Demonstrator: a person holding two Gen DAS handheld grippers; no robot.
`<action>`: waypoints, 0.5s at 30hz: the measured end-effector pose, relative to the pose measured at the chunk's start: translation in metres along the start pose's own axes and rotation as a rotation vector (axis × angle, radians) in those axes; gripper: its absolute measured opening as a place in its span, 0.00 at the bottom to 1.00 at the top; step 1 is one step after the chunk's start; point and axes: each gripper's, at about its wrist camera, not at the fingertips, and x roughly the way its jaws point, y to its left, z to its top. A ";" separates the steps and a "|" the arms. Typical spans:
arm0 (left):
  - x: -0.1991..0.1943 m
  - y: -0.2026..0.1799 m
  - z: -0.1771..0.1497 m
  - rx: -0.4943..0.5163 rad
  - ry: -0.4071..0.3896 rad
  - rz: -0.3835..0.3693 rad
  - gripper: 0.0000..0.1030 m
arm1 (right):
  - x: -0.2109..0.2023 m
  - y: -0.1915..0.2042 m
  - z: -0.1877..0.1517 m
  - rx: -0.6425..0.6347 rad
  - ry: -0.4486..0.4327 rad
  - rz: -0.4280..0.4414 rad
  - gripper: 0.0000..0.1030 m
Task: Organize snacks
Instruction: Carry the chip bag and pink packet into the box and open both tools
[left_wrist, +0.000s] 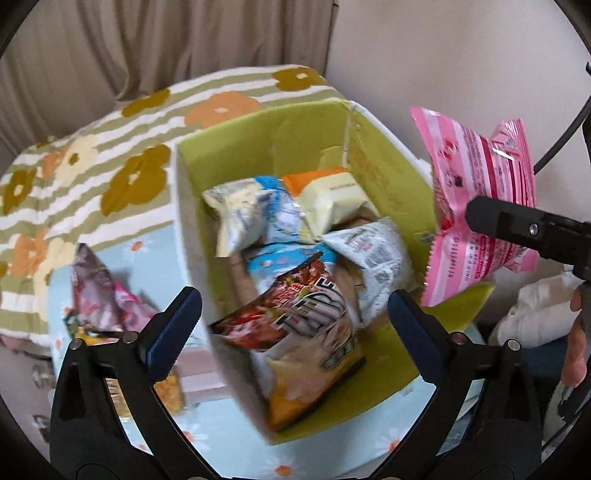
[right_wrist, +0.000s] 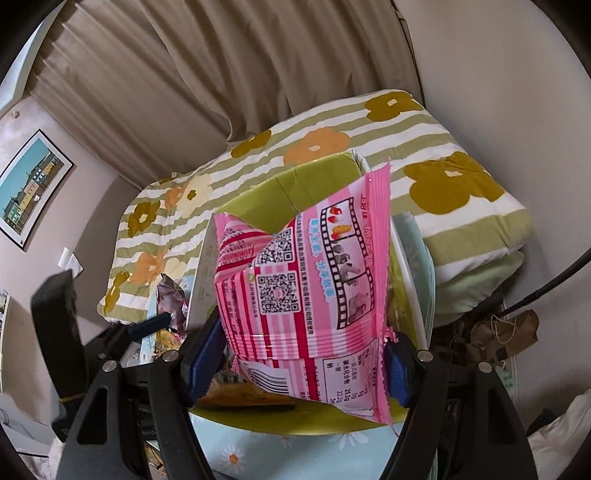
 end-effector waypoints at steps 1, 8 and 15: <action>-0.003 0.004 -0.001 0.003 -0.007 0.005 0.97 | 0.001 0.000 -0.002 -0.006 0.004 -0.005 0.69; -0.015 0.033 -0.010 -0.063 -0.023 0.011 0.97 | 0.023 0.007 -0.017 -0.030 0.059 -0.034 0.69; -0.022 0.048 -0.018 -0.107 -0.030 0.016 0.97 | 0.033 0.011 -0.023 -0.041 0.056 -0.084 0.86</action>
